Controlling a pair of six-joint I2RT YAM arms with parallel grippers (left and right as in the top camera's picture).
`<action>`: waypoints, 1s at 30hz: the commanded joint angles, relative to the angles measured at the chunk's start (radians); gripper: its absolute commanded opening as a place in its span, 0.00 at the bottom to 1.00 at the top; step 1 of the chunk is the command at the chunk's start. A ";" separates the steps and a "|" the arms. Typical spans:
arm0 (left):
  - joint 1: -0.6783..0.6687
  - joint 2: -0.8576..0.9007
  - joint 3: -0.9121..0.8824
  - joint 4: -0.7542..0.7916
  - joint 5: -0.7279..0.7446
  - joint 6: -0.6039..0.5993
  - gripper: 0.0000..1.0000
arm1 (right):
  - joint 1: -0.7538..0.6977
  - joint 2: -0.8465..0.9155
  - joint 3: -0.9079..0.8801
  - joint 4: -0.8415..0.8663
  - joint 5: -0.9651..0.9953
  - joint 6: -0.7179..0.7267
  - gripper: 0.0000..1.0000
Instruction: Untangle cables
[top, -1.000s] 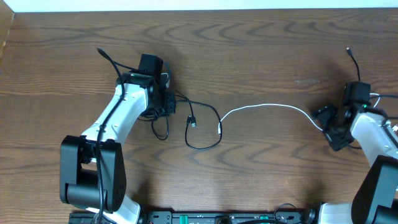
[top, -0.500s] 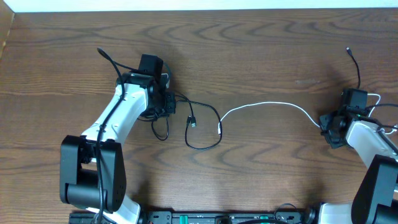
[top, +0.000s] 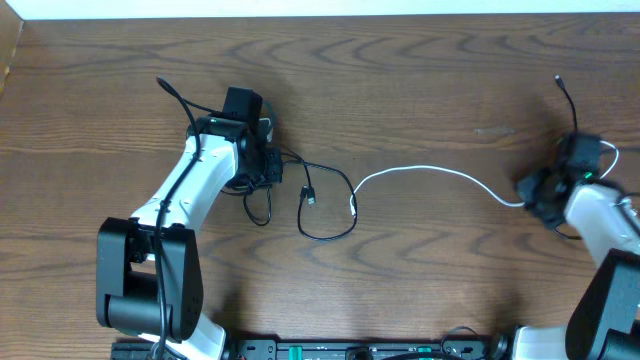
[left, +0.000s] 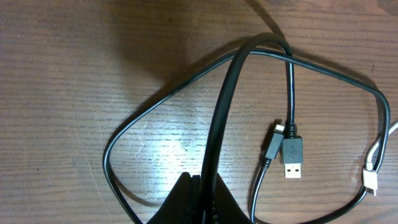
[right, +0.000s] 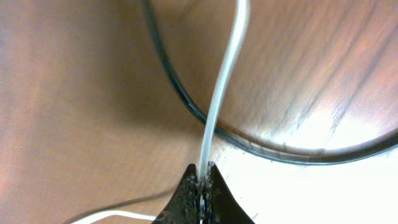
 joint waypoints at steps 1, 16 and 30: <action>-0.001 -0.017 -0.003 -0.008 -0.009 -0.010 0.08 | -0.071 -0.002 0.179 -0.070 -0.041 -0.165 0.01; -0.001 -0.017 -0.003 -0.007 -0.009 -0.010 0.08 | -0.340 -0.002 0.658 -0.108 -0.148 -0.224 0.01; -0.001 -0.017 -0.002 -0.006 -0.004 -0.016 0.08 | -0.283 0.067 0.652 -0.393 -0.129 -0.396 0.09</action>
